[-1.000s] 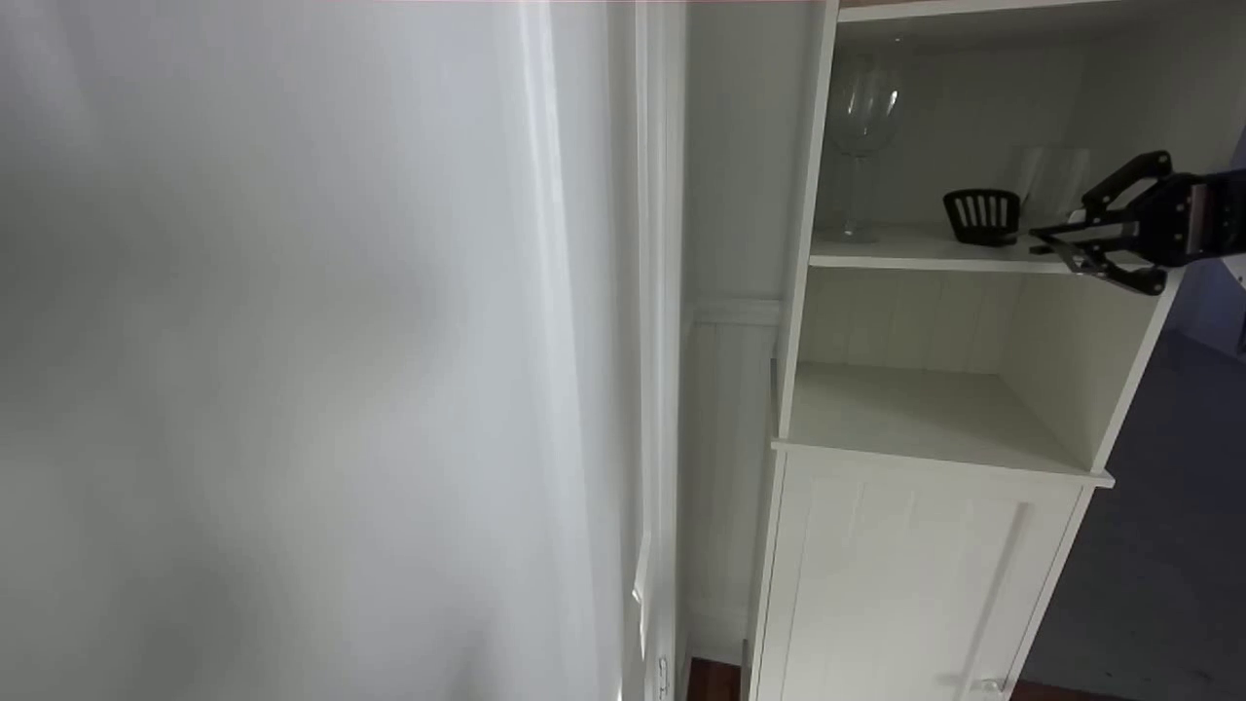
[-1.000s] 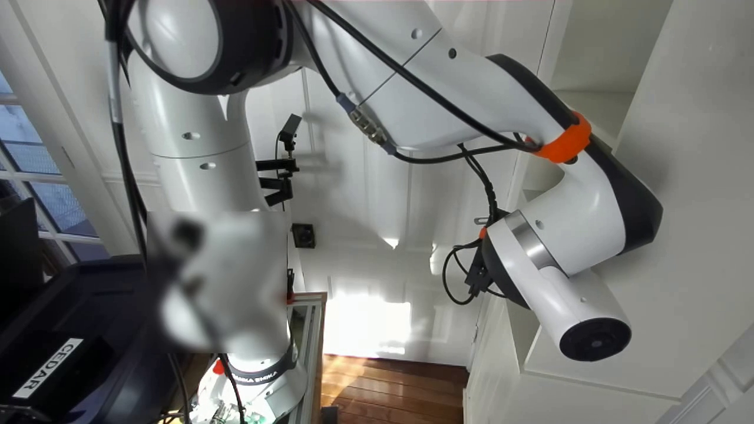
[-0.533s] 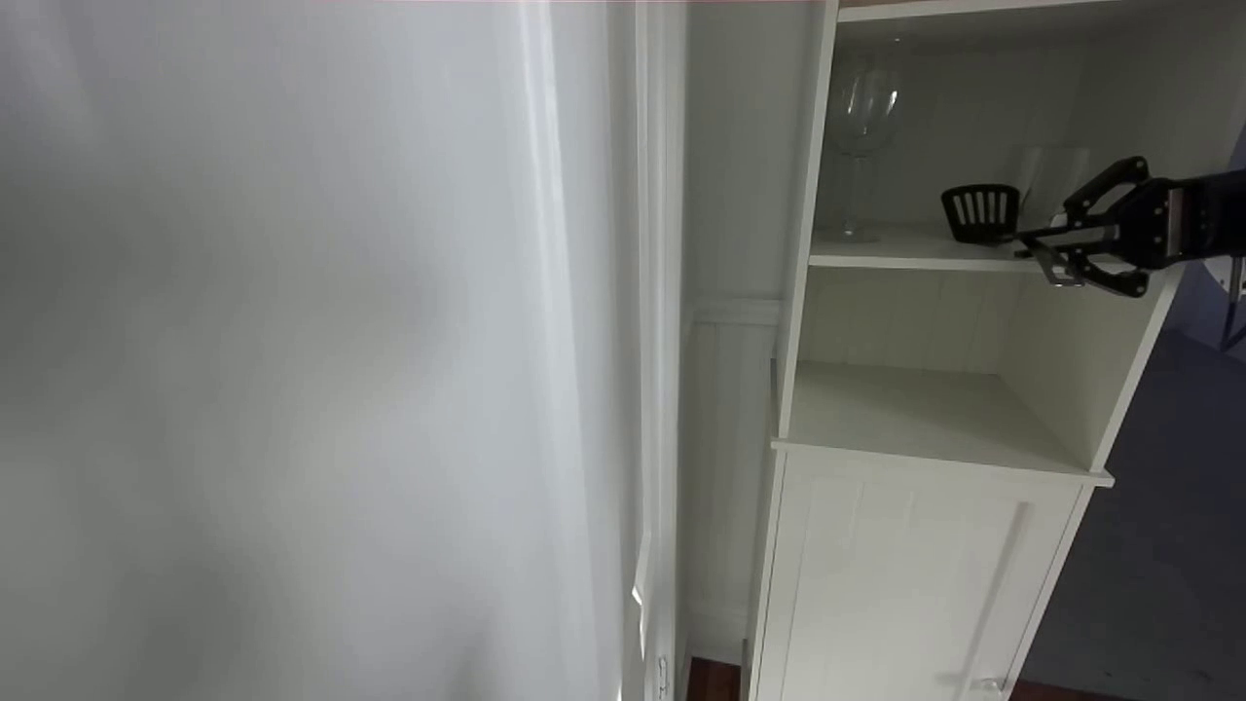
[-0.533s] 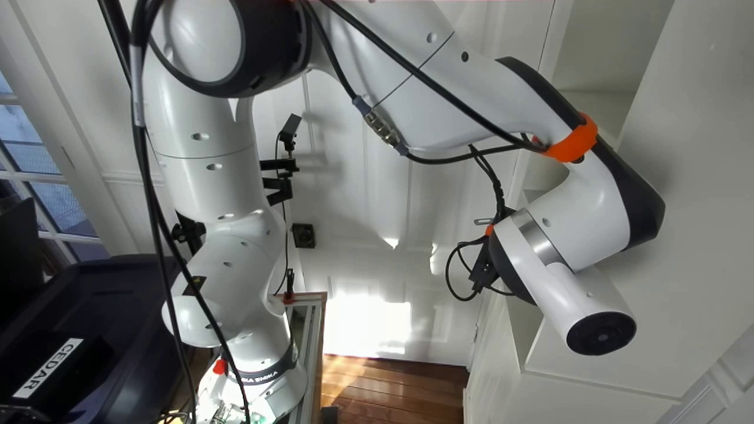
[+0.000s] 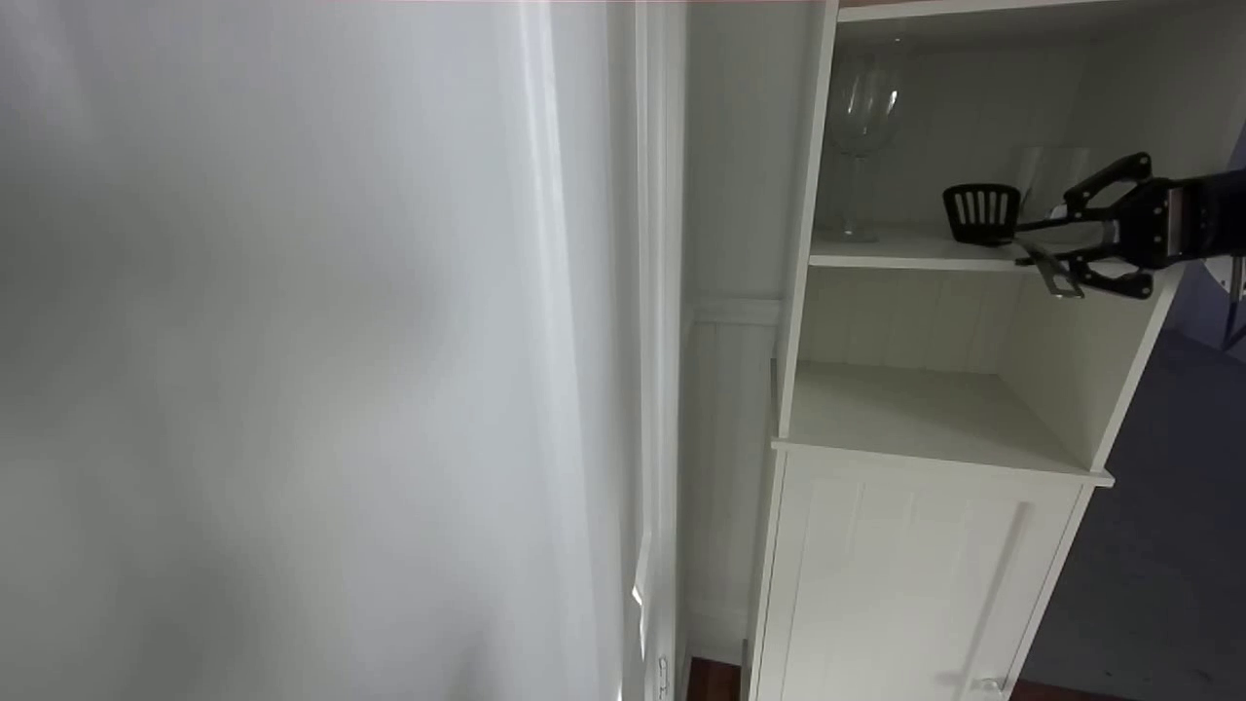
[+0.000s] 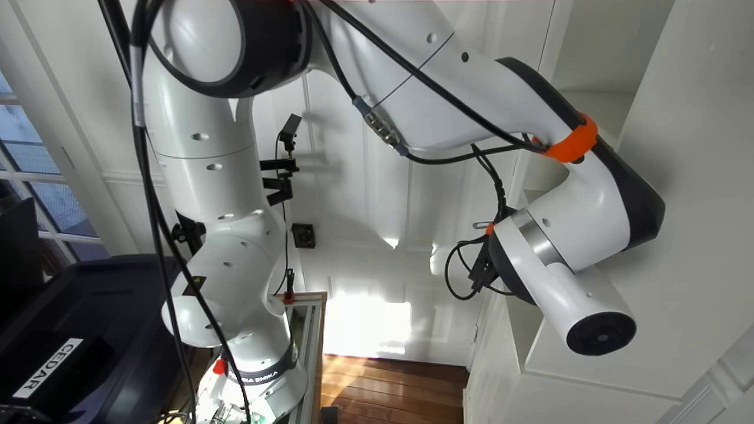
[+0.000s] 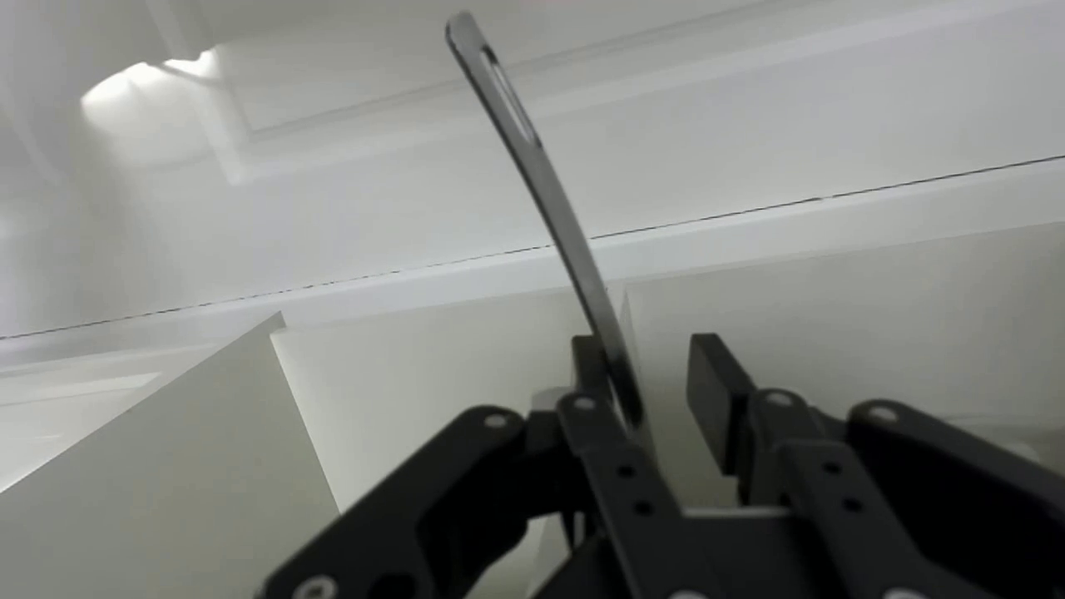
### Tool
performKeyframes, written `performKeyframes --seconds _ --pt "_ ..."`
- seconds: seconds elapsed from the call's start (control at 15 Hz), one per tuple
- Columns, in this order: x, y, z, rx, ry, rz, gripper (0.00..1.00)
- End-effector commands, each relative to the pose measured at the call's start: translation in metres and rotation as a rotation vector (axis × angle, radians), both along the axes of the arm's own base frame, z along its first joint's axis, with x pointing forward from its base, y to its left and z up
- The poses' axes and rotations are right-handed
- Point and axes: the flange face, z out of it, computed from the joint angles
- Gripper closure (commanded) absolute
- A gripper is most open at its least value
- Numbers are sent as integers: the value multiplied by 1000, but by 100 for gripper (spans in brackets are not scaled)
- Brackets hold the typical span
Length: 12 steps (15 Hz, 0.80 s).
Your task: Pick up the spatula and place it on the bottom shelf
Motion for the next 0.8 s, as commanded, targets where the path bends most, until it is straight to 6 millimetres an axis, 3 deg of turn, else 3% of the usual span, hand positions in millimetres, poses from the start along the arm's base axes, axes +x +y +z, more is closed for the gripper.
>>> performKeyframes --seconds 0.0,0.33,0.73 --pt "13 -5 1 1 27 -32 97" --pt "11 -5 -1 -7 17 1 97" --pt "-7 -11 -6 -3 -49 145 97"
